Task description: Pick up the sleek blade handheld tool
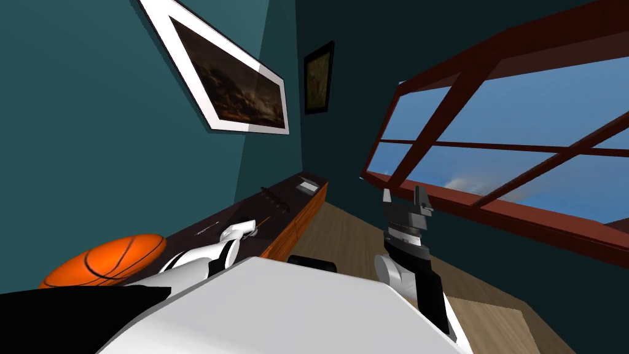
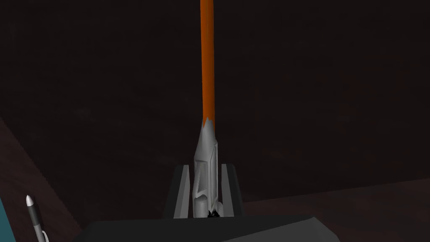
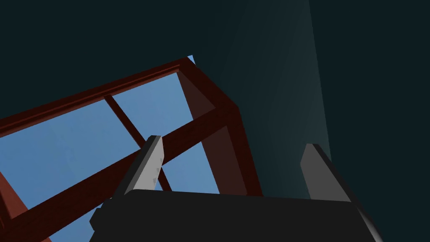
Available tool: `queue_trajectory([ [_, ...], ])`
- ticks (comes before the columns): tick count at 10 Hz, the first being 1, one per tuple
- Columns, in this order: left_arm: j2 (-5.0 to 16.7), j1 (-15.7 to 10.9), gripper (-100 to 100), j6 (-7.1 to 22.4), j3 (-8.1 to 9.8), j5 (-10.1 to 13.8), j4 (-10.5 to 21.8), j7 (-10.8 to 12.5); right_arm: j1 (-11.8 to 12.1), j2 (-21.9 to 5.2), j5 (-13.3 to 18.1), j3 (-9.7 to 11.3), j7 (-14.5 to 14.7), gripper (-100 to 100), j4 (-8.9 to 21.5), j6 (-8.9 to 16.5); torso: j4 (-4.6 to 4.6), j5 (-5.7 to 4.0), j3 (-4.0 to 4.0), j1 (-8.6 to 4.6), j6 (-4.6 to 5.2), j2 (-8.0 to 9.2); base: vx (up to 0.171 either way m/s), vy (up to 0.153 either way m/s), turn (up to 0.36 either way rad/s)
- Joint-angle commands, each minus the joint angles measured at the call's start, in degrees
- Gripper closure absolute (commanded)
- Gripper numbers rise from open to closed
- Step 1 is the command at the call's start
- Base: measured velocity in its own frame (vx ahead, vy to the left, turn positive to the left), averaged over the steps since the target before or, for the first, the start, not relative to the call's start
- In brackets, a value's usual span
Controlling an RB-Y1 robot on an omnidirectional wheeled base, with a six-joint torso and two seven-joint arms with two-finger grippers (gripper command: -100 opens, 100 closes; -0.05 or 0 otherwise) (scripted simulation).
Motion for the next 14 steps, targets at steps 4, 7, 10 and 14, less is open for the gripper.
queue_trajectory([
  [4,-1.58,0.74,100,2.83,-2.29,1.62,-5.19,-3.3,0.0,0.0,0.0,0.0,0.0,0,0.0,0.0,0.01,-0.02,0.06,0.01,-0.06,0.11,0.064,-0.027,0.197],
  [7,-2.2,0.93,100,3.8,-3.34,2.39,-7.04,-4.85,0.0,0.0,0.0,0.0,0.0,0,0.0,0.0,0.03,-0.02,0.11,0.01,-0.05,0.21,0.037,-0.021,0.129],
  [10,-3.46,1.32,100,5.75,-5.45,3.92,-10.72,-7.96,0.01,0.0,0.0,0.0,0.0,0,0.0,0.0,-0.01,-0.04,0.02,-0.06,-0.09,0.05,0.082,-0.04,0.294],
  [14,-5.35,1.9,100,8.67,-8.61,6.23,-16.25,-12.62,0.0,0.0,0.0,0.0,0.0,0,0.0,0.0,0.01,-0.05,0.04,-0.18,-0.04,0.08,0.075,-0.058,0.299],
])
